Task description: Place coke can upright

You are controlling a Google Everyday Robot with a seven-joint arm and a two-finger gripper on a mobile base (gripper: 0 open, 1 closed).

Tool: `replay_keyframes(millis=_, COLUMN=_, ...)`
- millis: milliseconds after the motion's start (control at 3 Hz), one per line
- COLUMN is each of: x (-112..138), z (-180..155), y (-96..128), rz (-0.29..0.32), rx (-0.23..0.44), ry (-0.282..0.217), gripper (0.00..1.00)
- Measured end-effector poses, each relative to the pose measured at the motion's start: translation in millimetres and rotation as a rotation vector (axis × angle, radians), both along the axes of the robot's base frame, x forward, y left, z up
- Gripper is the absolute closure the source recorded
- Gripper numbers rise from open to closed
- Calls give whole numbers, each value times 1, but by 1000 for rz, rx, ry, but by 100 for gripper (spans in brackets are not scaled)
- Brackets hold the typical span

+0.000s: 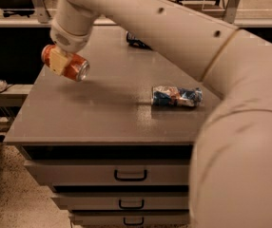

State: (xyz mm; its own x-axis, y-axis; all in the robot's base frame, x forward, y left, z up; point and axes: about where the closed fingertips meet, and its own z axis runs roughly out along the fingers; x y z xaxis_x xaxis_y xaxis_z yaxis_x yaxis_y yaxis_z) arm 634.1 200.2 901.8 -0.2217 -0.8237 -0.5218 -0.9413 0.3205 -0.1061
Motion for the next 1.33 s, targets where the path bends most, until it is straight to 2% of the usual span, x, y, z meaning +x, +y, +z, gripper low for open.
replay_keyframes(millis=333, x=-14, z=6, y=-18, rz=48, rx=153, ry=-48, gripper=100)
replay_keyframes(millis=667, x=3, z=22, y=-50, rz=48, rx=335, ry=-148, gripper=100)
replay_keyframes(millis=1000, x=40, z=52, y=-111, rz=-7, rx=485, ry=-295, gripper=100)
replay_keyframes(millis=1333, x=68, z=65, y=-177, rz=-24, rx=562, ry=-393, gripper=100)
